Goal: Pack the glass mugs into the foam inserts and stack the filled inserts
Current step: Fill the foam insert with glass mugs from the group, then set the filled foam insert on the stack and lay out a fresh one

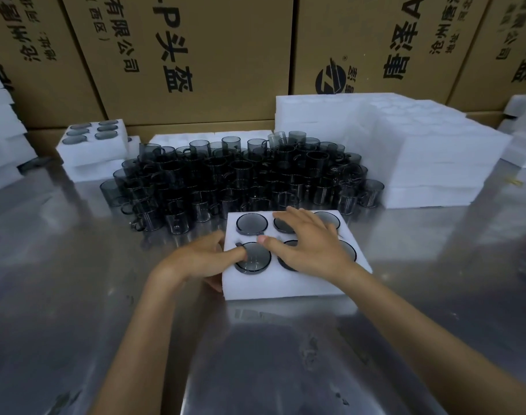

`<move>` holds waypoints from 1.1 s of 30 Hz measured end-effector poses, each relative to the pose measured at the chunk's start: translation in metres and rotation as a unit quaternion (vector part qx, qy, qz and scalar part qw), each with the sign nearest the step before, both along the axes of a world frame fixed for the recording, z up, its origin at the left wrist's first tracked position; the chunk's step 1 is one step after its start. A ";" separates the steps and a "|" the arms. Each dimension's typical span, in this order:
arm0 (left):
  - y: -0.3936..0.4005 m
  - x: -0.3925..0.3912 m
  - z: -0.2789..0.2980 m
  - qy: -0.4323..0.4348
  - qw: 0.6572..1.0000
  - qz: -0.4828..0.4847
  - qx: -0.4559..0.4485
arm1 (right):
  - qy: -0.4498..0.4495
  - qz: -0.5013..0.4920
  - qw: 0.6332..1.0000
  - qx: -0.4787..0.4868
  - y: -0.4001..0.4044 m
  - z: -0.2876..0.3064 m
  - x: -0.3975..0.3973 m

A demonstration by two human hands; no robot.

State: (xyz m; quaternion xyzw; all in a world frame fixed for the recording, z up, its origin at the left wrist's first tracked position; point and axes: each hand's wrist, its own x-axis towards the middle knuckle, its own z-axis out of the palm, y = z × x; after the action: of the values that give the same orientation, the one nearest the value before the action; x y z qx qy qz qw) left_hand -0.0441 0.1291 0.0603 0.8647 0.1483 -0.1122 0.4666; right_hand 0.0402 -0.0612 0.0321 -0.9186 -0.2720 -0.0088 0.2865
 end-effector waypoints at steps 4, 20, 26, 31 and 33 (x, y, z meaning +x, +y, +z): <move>-0.001 0.000 0.002 -0.054 0.996 0.030 -0.057 | -0.043 -0.034 0.994 0.090 -0.005 0.005 -0.009; 0.063 0.007 0.010 -0.428 0.668 0.402 -0.457 | -0.093 -0.216 0.914 0.330 -0.023 0.014 0.010; 0.117 0.042 0.033 -0.493 0.556 0.502 -0.442 | -0.102 -0.196 0.933 0.282 0.009 -0.023 0.020; 0.166 0.102 0.075 -0.490 0.561 0.572 -0.343 | -0.180 -0.111 0.954 0.214 0.058 -0.022 0.030; 0.190 0.127 0.088 -0.475 0.574 0.613 -0.263 | -0.207 -0.067 0.959 0.181 0.068 -0.028 0.032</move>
State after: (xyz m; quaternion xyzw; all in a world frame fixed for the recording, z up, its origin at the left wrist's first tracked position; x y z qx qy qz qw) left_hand 0.0829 0.3187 0.1484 0.3359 0.3642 0.5937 0.6341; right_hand 0.0726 0.0069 0.0036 -0.8457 -0.2569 -0.2674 0.3839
